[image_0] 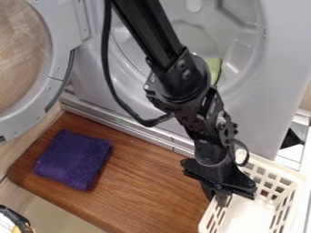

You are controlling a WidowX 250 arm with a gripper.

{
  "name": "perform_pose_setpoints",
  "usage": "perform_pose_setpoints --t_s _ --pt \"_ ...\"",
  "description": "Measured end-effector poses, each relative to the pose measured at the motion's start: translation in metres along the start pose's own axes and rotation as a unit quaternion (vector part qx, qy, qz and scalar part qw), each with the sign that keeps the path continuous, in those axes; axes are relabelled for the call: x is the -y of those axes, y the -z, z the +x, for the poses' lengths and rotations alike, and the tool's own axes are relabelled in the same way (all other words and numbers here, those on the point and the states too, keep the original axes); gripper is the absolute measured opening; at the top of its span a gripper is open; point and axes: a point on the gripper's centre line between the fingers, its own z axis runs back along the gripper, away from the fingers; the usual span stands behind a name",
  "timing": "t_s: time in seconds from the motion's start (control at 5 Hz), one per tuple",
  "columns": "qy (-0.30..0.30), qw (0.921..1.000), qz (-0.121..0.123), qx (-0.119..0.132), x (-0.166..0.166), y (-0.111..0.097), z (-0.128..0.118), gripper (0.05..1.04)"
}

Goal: Move the white basket to the center of the table

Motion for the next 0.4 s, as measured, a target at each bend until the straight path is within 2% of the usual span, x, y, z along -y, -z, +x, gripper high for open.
perform_pose_setpoints --t_s 0.2,0.4 --pt "0.0 0.9999 -0.005 0.012 0.0 -0.013 -0.007 0.093" --pt "-0.031 0.9992 0.005 0.024 -0.004 -0.031 -0.01 0.09"
